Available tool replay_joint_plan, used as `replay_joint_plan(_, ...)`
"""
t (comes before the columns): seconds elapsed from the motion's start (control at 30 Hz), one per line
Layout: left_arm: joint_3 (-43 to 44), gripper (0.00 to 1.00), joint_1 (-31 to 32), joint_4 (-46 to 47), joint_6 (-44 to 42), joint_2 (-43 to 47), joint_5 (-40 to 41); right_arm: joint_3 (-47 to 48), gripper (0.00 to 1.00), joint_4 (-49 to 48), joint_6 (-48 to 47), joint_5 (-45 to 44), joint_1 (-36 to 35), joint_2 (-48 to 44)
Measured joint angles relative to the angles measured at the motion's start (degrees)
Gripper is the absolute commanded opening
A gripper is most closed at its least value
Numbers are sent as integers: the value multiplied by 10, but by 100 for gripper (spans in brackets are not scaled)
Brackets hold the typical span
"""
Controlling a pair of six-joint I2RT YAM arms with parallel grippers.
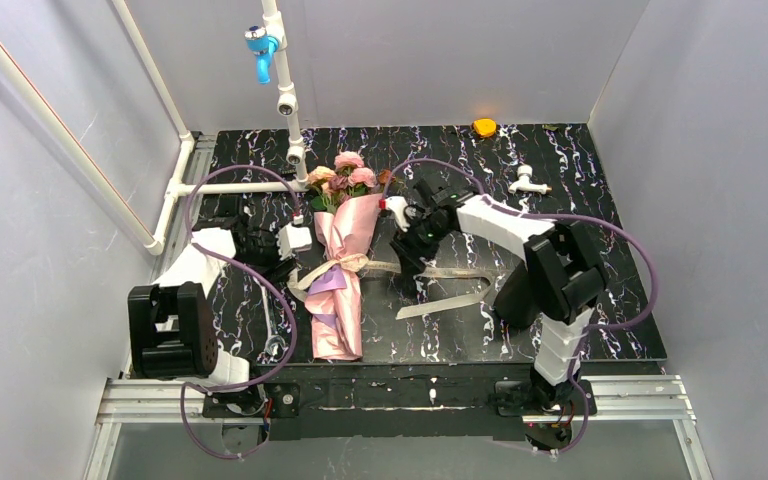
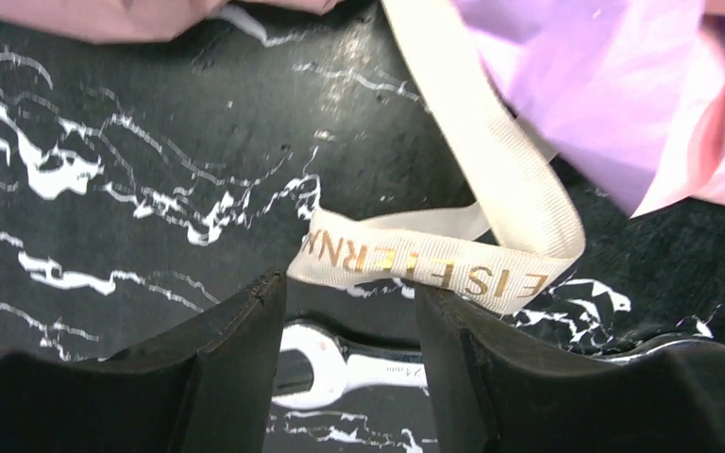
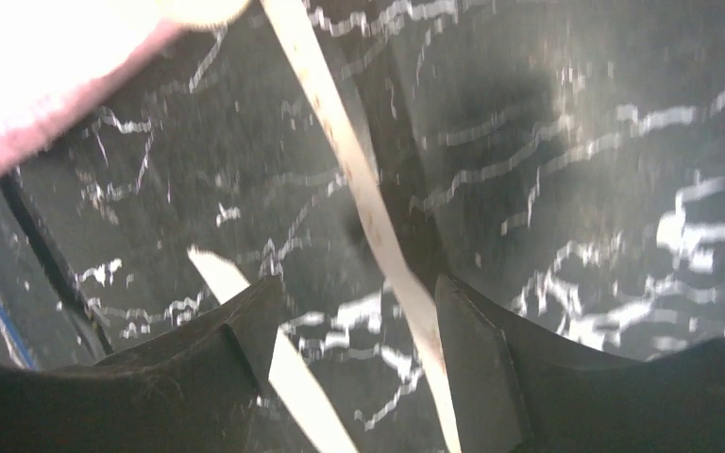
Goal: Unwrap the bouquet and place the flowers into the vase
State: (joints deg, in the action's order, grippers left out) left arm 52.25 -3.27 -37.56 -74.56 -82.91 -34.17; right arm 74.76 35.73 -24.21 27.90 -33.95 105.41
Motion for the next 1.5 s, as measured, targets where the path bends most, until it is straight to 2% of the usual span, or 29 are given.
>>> replay_joint_plan(0.27, 23, 55, 66, 3, 3, -17, -25, 71, 67, -58, 20, 1, -49, 96)
replay_joint_plan(0.4, 31, 56, 64, 3, 17, -19, -25, 101, 60, -64, 23, 4, -50, 122)
replay_joint_plan(0.47, 43, 57, 42, -2, 36, -24, -26, 106, 50, -69, 24, 7, -50, 128)
replay_joint_plan(0.6, 75, 60, -26, -14, 34, -38, -26, 106, 17, -72, 30, 10, -50, 132)
replay_joint_plan(0.67, 75, 60, -40, -19, 22, -34, -27, 106, 3, -72, 32, 12, -50, 132)
replay_joint_plan(0.8, 70, 60, -17, -27, 21, -25, -28, 104, 1, -73, 37, 15, -50, 132)
replay_joint_plan(1.0, 70, 60, 63, -25, 59, -28, -29, 86, 1, -74, 45, 21, -50, 131)
replay_joint_plan(1.23, 77, 60, 111, -5, 97, -81, -22, 69, 1, -76, 48, 18, -50, 119)
replay_joint_plan(1.3, 80, 54, 119, 2, 108, -104, -15, 68, 1, -76, 49, 17, -50, 118)
replay_joint_plan(1.37, 80, 33, 123, 5, 117, -119, -6, 66, 1, -76, 49, 14, -50, 116)
replay_joint_plan(1.43, 80, 6, 126, 9, 128, -129, 7, 63, 1, -75, 48, 11, -48, 112)
replay_joint_plan(1.47, 82, 0, 127, 10, 133, -132, 15, 60, 1, -73, 47, 9, -46, 109)
replay_joint_plan(1.5, 82, 0, 127, 12, 137, -134, 24, 59, 1, -68, 45, 7, -43, 106)
